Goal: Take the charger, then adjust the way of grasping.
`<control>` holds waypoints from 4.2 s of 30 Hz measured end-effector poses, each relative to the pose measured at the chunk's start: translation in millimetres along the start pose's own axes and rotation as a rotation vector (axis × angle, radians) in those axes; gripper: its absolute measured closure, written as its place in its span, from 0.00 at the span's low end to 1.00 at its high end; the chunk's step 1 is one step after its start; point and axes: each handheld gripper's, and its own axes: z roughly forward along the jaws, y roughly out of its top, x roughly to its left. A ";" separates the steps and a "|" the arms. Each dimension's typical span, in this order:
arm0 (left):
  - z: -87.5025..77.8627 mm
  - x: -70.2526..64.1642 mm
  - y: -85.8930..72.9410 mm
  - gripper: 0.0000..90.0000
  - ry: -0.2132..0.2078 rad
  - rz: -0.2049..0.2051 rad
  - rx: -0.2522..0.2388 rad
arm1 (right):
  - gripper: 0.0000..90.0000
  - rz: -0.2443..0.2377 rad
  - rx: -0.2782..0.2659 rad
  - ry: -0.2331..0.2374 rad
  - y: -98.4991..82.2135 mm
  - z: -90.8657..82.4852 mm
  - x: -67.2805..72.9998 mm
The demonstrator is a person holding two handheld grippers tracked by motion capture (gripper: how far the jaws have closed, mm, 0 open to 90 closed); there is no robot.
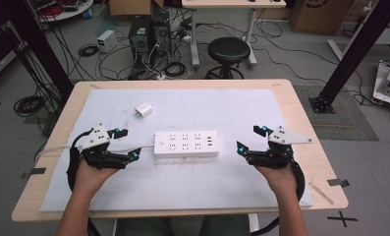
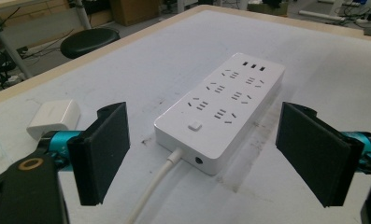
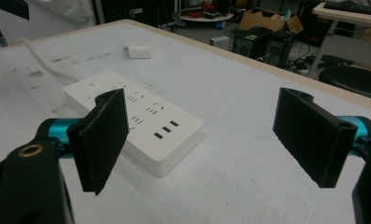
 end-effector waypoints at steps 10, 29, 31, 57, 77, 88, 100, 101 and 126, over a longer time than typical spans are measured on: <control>18.7 34.2 14.0 0.20 0.062 0.003 0.062 | 0.21 -0.010 0.032 0.008 6.8 5.8 2.4; 117.2 137.7 30.0 0.20 0.116 -0.119 0.241 | 0.21 -0.007 0.078 -0.008 -0.6 12.8 12.4; 128.7 143.0 25.1 0.20 0.119 -0.114 0.280 | 0.21 -0.004 0.078 -0.014 -0.9 12.2 14.0; 167.0 164.0 -12.4 0.26 0.129 -0.146 0.384 | 0.21 0.007 0.064 -0.048 1.4 0.4 21.0; 167.0 163.7 -12.7 0.47 0.131 -0.114 0.413 | 0.21 0.016 0.059 -0.058 -1.2 -3.7 15.9; 135.9 146.4 18.0 0.47 0.120 -0.043 0.370 | 0.21 0.023 0.074 -0.032 1.7 -6.1 11.0; 51.1 81.3 58.8 0.47 0.053 0.024 0.262 | 0.21 0.003 0.089 0.034 8.2 -10.1 10.3; 44.6 75.6 60.4 0.47 0.049 0.028 0.256 | 0.21 -0.002 0.090 0.043 8.6 -9.9 11.4; 7.6 -14.4 32.3 0.47 -0.179 0.263 0.194 | 0.21 -0.039 0.143 0.174 11.7 12.4 40.9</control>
